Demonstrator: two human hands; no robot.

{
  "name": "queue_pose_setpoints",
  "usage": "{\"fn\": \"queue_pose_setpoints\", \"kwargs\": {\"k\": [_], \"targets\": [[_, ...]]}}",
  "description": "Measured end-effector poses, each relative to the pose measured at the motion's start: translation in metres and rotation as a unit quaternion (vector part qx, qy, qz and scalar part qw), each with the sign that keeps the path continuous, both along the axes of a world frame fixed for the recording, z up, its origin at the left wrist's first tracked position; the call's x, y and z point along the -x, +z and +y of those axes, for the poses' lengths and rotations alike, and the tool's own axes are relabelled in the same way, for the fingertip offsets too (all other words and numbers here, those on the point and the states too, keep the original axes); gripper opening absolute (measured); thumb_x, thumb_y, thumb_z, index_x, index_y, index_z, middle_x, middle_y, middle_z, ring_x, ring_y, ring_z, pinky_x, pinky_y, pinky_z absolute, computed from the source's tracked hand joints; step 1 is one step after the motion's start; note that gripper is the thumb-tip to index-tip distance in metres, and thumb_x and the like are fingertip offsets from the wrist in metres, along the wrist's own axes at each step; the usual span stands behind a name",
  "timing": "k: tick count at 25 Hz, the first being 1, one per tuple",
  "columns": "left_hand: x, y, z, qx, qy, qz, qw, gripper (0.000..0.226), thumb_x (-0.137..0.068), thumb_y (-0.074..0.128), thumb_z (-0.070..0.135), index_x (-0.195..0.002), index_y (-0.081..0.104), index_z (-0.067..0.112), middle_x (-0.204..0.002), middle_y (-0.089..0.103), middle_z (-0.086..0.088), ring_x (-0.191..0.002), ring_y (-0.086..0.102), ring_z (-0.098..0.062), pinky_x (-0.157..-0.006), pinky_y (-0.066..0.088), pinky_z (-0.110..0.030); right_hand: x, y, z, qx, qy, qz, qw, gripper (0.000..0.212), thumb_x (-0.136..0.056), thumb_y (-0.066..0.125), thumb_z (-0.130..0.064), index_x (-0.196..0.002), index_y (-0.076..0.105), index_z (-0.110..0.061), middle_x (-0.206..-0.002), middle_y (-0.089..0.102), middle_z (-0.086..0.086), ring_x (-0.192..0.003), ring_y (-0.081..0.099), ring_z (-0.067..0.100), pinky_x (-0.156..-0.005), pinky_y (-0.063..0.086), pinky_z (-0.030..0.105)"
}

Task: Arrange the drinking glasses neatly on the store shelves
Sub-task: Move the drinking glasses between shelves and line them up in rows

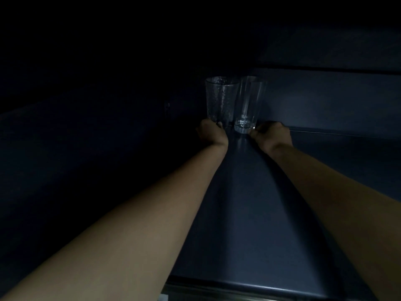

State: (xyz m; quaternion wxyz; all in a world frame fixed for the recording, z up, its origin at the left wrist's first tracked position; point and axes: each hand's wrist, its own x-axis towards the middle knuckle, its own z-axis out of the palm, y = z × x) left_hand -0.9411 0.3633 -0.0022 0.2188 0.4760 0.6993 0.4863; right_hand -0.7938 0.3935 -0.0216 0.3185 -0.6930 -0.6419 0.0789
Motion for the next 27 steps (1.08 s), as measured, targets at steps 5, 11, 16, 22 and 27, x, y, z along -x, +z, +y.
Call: {"fn": "queue_pose_setpoints", "kwargs": {"k": [5, 11, 16, 22, 27], "targets": [[0.005, 0.002, -0.019, -0.001, -0.009, -0.012, 1.0, 0.025, -0.096, 0.055, 0.001, -0.118, 0.064, -0.006, -0.123, 0.066, -0.02, -0.116, 0.062, -0.032, -0.087, 0.051, -0.03, -0.003, 0.003, -0.018, -0.004, 0.017, 0.04, 0.999, 0.025, -0.093, 0.059, -0.035, -0.092, 0.071, -0.013, -0.106, 0.071, 0.012, -0.107, 0.062, 0.029, -0.091, 0.051, 0.033], [0.011, 0.003, -0.065, -0.018, -0.064, -0.046, 0.997, 0.029, -0.091, 0.046, -0.005, -0.108, 0.069, -0.003, -0.112, 0.069, -0.016, -0.103, 0.063, -0.026, -0.084, 0.05, -0.03, -0.012, 0.002, -0.089, 0.017, 0.042, 0.046, 0.998, 0.029, -0.091, 0.065, -0.036, -0.11, 0.073, -0.015, -0.119, 0.07, 0.006, -0.118, 0.059, 0.027, -0.099, 0.043, 0.026], [0.001, 0.026, -0.14, 0.088, -0.187, -0.155, 0.966, 0.024, -0.092, 0.056, 0.004, -0.075, 0.064, 0.018, -0.083, 0.063, -0.005, -0.081, 0.06, -0.021, -0.073, 0.049, -0.028, -0.044, 0.02, -0.183, 0.085, 0.069, 0.187, 0.976, 0.032, -0.086, 0.074, -0.038, -0.111, 0.073, -0.018, -0.106, 0.072, -0.003, -0.104, 0.063, 0.011, -0.083, 0.038, 0.012], [-0.02, 0.035, -0.251, 0.072, -0.258, -0.129, 0.955, 0.01, -0.092, 0.064, 0.01, -0.096, 0.072, 0.016, -0.11, 0.072, -0.008, -0.098, 0.063, -0.016, -0.086, 0.05, -0.026, -0.12, 0.036, -0.334, 0.057, 0.05, 0.163, 0.984, 0.02, -0.083, 0.076, -0.037, -0.099, 0.064, -0.033, -0.099, 0.071, -0.011, -0.101, 0.067, 0.011, -0.092, 0.053, 0.029], [-0.061, 0.04, -0.368, 0.027, -0.377, -0.14, 0.915, 0.015, -0.095, 0.063, 0.011, -0.09, 0.075, 0.019, -0.097, 0.077, 0.002, -0.1, 0.07, -0.016, -0.091, 0.055, -0.032, -0.176, 0.02, -0.505, 0.01, -0.048, 0.202, 0.978, 0.033, -0.09, 0.067, -0.041, -0.122, 0.06, -0.038, -0.113, 0.064, -0.023, -0.103, 0.061, -0.002, -0.086, 0.052, 0.024]]}}
